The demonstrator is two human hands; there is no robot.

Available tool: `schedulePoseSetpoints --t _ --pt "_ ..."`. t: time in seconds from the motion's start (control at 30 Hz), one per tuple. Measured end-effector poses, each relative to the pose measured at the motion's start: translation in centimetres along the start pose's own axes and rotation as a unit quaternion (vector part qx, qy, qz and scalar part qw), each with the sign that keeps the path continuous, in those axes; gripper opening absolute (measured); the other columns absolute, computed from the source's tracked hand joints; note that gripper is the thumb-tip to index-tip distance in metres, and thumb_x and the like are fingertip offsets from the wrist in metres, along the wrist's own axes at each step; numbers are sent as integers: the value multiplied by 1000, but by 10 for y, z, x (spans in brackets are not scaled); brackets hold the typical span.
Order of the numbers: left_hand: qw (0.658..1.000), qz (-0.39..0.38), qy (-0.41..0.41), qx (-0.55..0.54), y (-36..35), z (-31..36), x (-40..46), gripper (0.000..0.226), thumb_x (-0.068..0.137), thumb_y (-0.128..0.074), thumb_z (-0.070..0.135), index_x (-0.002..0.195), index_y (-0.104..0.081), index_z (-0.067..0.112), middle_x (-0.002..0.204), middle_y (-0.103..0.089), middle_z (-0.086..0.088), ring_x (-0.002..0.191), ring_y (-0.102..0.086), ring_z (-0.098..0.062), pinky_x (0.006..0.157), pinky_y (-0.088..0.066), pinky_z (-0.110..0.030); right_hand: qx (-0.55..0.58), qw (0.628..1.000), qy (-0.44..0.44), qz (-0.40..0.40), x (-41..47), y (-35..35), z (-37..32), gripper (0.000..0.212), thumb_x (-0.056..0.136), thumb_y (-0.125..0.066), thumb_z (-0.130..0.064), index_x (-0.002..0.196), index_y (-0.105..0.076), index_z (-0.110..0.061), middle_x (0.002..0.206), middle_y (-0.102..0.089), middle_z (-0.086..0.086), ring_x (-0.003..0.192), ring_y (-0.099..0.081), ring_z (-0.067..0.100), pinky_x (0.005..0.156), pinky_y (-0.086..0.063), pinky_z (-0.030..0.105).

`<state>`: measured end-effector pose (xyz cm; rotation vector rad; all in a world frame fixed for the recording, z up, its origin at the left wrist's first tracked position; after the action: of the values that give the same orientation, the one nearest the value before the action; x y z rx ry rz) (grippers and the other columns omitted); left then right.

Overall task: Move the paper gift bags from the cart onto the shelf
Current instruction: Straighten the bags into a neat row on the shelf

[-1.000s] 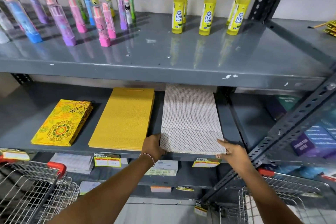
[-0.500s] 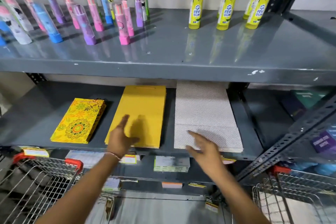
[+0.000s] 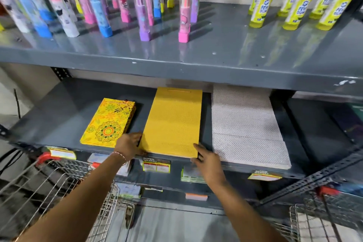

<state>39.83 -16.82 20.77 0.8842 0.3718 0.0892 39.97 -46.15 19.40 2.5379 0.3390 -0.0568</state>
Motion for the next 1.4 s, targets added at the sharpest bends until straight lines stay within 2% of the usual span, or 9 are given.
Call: schedulePoseSetpoints --t 0.17,0.37,0.5,0.67,0.93,1.1,1.23,1.3,1.4 --pt "999 -12 11 -29 4 -6 2 59 53 -83 24 111 -69 16 104 -74 -4 98 -68 -21 86 -54 -30 6 1000 -5 0 3 -2 4 53 80 -70 -2 130 -55 -12 148 -40 6 117 -42 0 107 -35 22" --pt "998 -27 9 -54 6 -6 2 61 54 -83 22 112 -68 16 107 -73 -5 101 -68 -21 90 -54 -34 12 999 -29 11 8 -3 7 50 79 -70 1 126 -58 -12 147 -41 9 128 -45 10 111 -32 25" --pt "996 -13 33 -79 -2 -23 13 72 40 -80 37 107 -70 12 98 -75 -4 86 -69 -17 86 -57 -37 1 999 -32 22 7 -3 8 48 78 -72 0 123 -60 -11 143 -46 9 126 -48 10 102 -26 5" --pt "977 -26 58 -202 2 -2 -2 64 55 -80 -16 116 -60 -11 122 -62 -15 100 -59 -17 96 -49 -39 24 998 -40 29 5 -3 10 47 75 -73 4 119 -63 -9 139 -50 13 117 -47 1 89 -27 -8" --pt "970 -31 43 -235 3 -4 -3 73 49 -82 -18 118 -58 -13 126 -60 -24 115 -60 -28 99 -49 -46 15 998 -37 51 2 1 2 48 72 -73 8 117 -64 -7 135 -54 14 123 -54 18 86 -29 -9" --pt "979 -7 4 -202 5 3 -14 66 59 -76 -18 122 -57 -7 126 -61 -19 120 -57 -29 100 -47 -36 -2 998 -21 61 -11 -3 -10 57 79 -71 0 132 -53 -14 136 -54 3 117 -59 22 88 -43 10" --pt "963 84 -6 -257 37 -18 -26 71 60 -76 -18 126 -54 -5 131 -58 -16 122 -56 -25 96 -49 -34 -66 973 146 166 -31 -27 -59 50 85 -68 -19 132 -53 -20 145 -44 -6 128 -43 -4 97 -41 13" --pt "961 146 9 -236 71 -42 -29 71 61 -81 -7 126 -57 5 126 -61 -7 115 -58 -16 94 -49 -33 -22 976 190 108 -30 -59 -93 45 87 -66 -22 130 -55 -23 142 -47 -10 129 -35 -14 102 -35 8" --pt "981 178 43 -61 117 -83 -24 73 60 -86 13 127 -58 13 121 -66 -11 109 -63 -22 86 -48 -34 41 989 141 -15 -10 -112 -129 48 86 -67 -25 132 -53 -26 133 -60 -2 121 -55 8 103 -47 30"
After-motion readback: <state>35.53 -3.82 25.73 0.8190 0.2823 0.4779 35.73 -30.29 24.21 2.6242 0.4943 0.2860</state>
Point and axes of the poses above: each hand's wrist, its own x-axis towards the middle knuckle, its own y-axis out of the back of the hand, z = x × y, the point moved 2 cm from there along x, towards the middle knuckle
